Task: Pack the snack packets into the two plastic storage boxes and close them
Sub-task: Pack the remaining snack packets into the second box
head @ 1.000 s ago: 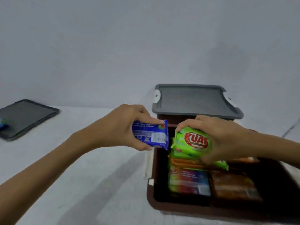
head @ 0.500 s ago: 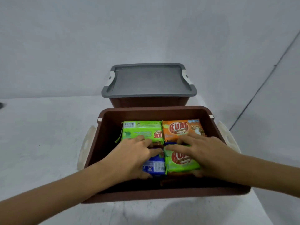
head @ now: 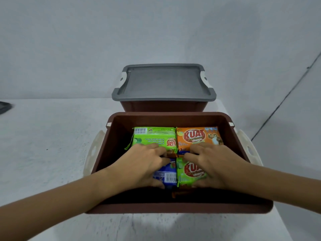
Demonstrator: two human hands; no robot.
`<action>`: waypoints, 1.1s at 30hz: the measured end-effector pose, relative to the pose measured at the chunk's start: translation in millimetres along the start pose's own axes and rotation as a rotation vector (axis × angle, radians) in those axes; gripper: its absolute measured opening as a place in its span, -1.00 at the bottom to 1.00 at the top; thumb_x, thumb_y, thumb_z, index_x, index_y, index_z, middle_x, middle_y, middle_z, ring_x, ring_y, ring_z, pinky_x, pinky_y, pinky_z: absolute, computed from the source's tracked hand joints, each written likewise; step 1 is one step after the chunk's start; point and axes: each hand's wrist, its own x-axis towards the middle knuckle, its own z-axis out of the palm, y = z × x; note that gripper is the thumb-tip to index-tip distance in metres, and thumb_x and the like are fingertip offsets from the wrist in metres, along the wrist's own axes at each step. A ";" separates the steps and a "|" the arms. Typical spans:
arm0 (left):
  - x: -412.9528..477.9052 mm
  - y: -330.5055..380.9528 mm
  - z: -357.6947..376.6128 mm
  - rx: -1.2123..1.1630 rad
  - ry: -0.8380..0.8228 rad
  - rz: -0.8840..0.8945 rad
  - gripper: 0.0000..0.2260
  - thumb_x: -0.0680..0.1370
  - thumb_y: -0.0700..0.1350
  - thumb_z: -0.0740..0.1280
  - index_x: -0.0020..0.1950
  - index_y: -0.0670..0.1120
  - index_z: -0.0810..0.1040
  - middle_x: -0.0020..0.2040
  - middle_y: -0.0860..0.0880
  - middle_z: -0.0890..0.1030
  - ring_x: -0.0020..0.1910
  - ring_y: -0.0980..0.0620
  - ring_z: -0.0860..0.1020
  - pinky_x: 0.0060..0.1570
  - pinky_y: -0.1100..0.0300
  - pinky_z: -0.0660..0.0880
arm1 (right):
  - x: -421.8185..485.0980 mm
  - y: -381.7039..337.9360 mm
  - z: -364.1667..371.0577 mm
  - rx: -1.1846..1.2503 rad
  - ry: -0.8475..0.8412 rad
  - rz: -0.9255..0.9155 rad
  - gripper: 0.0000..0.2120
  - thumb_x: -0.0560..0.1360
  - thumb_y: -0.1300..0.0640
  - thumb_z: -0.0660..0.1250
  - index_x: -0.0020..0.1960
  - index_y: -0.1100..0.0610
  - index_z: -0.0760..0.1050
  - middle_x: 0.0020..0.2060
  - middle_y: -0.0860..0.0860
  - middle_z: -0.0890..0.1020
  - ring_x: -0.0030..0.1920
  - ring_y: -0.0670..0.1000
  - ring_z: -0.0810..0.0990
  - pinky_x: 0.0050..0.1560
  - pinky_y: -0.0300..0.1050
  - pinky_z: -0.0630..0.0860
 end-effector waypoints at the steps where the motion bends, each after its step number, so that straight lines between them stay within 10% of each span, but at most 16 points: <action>1: 0.1 -1.0 3.7 -0.007 0.002 -0.018 -0.45 0.45 0.29 0.24 0.34 0.01 0.42 0.25 0.05 0.47 0.22 0.05 0.45 0.01 0.13 0.47 | 0.5 -0.7 0.1 -0.002 -0.005 0.004 -0.35 0.48 -0.23 0.21 0.46 -0.01 0.10 0.39 0.00 0.26 0.38 0.03 0.28 0.31 -0.03 0.33; 10: -13.0 -19.8 -15.6 -0.454 0.172 -0.177 -0.72 0.54 0.08 0.26 0.22 0.09 0.53 0.11 0.13 0.58 0.01 0.21 0.52 -0.12 0.37 0.45 | 18.5 4.3 -45.3 0.250 0.200 0.035 -0.69 0.45 -0.17 0.28 0.18 -0.17 0.45 -0.06 -0.24 0.52 -0.12 -0.24 0.45 -0.10 -0.32 0.44; 13: -36.6 -41.8 -29.8 -0.535 0.320 -0.271 -0.76 0.54 0.00 0.26 0.17 0.03 0.58 0.04 0.07 0.60 -0.07 0.18 0.55 -0.04 0.14 0.53 | 41.6 -4.8 -67.2 0.282 0.299 -0.009 -0.72 0.44 -0.12 0.31 0.14 -0.16 0.48 -0.09 -0.24 0.54 -0.11 -0.22 0.50 -0.06 -0.23 0.50; 33: -392.8 -267.2 -4.5 -0.363 0.638 -1.337 -0.71 0.51 -0.11 0.33 0.22 -0.05 0.53 0.13 -0.05 0.52 0.08 0.02 0.49 0.00 0.22 0.38 | 366.7 -296.2 -220.9 0.299 0.528 -0.518 -0.67 0.51 0.08 0.28 0.26 0.00 0.45 0.06 0.05 0.53 0.08 0.03 0.49 -0.05 -0.18 0.36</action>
